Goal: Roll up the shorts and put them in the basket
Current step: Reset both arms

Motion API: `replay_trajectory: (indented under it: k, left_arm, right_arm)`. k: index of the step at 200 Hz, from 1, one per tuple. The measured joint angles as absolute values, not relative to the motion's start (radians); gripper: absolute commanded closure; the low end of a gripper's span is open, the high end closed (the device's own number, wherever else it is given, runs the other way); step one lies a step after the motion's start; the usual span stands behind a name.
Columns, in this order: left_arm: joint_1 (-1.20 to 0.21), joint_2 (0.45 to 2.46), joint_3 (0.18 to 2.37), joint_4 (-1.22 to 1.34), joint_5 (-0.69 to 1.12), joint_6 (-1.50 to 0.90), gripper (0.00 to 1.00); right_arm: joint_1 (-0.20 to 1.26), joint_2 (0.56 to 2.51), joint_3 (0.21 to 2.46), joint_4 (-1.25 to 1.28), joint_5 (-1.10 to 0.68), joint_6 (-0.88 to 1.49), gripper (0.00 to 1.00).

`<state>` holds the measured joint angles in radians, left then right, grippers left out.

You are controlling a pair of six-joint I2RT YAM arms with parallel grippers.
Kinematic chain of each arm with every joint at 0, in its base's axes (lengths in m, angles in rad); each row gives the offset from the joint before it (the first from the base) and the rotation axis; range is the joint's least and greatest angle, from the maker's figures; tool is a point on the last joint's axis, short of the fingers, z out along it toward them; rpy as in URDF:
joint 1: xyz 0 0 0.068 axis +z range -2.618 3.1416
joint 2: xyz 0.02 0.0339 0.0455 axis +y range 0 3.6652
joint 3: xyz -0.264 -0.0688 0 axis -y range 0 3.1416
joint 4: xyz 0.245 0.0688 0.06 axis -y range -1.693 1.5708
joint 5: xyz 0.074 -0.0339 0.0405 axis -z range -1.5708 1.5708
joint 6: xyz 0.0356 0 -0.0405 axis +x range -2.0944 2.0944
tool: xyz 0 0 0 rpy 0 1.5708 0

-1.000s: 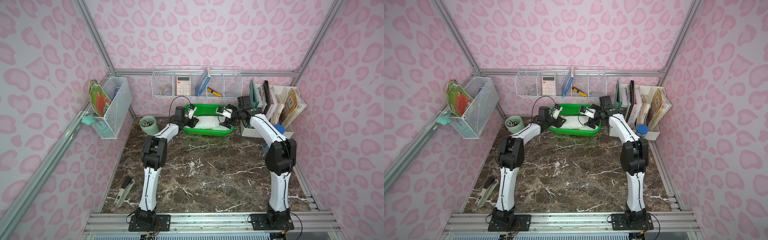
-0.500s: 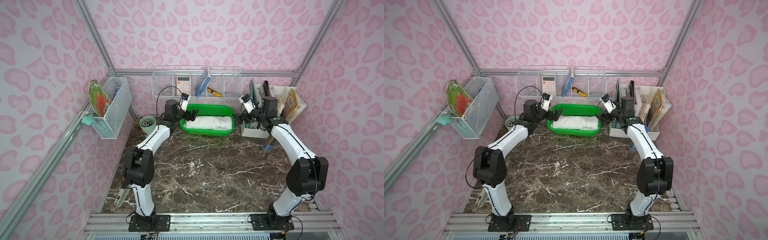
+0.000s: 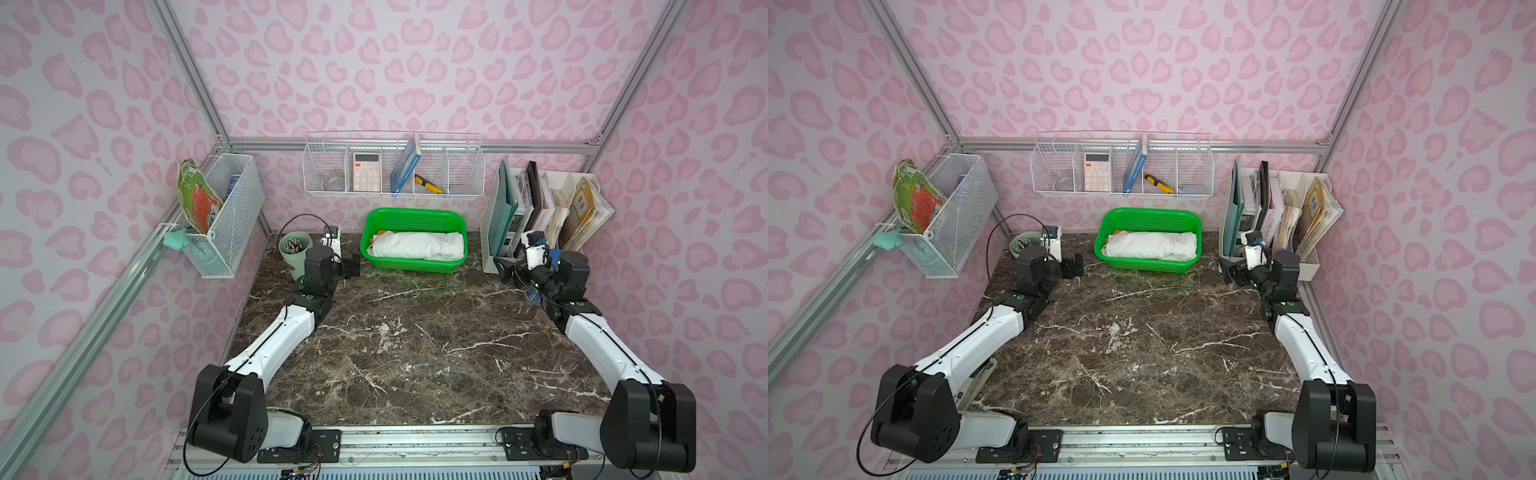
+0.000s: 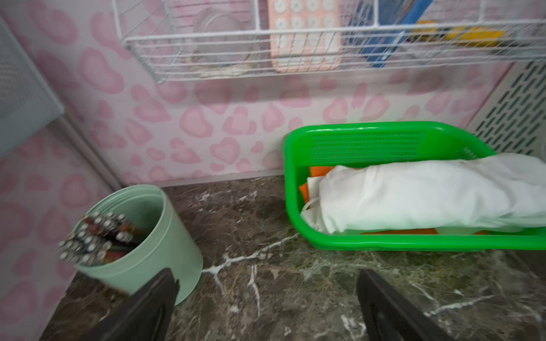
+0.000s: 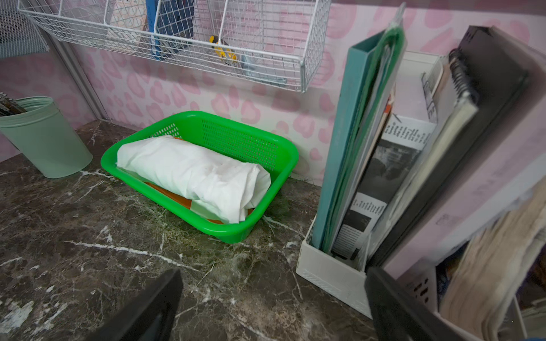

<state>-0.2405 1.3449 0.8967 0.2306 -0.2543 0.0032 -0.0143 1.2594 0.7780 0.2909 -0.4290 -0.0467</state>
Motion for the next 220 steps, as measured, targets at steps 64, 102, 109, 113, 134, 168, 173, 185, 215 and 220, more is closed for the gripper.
replay_trajectory:
  k: [64,102,109,113,134,168,173,185,215,220]
  left_arm:
    - [-0.239,1.328,0.704,0.279,-0.533,-0.045,0.01]
    - [-0.234,1.412,0.603,0.417,-0.655,0.016,0.01]
    - [-0.229,1.426,0.585,0.447,-0.667,0.030,0.01]
    - [-0.226,1.433,0.575,0.463,-0.671,0.034,0.01]
    - [-0.194,1.468,0.547,0.527,-0.673,0.034,0.01]
    - [-0.141,1.539,0.495,0.660,-0.655,0.030,0.01]
    - [-0.136,1.546,0.485,0.680,-0.641,0.030,0.01]
    - [-0.121,1.552,0.476,0.697,-0.613,0.030,0.01]
    - [-0.055,1.536,0.503,0.690,-0.494,0.017,0.01]
    - [-0.044,1.536,0.510,0.686,-0.472,0.009,0.01]
  right_arm:
    - [-0.018,1.103,0.429,0.457,-0.260,0.024,0.01]
    - [-0.018,1.060,0.274,0.601,-0.141,0.032,0.01]
    - [-0.018,1.063,0.263,0.620,-0.126,0.032,0.01]
    - [-0.018,1.066,0.261,0.629,-0.118,0.032,0.01]
    - [-0.018,1.096,0.256,0.689,-0.093,0.031,0.01]
    - [-0.019,1.161,0.220,0.802,-0.082,0.029,0.01]
    - [-0.019,1.171,0.212,0.823,-0.081,0.028,0.01]
    - [-0.020,1.201,0.191,0.880,-0.080,0.028,0.01]
    - [-0.020,1.302,0.147,1.051,-0.087,0.024,0.01]
    - [-0.020,1.320,0.141,1.083,-0.092,0.022,0.01]
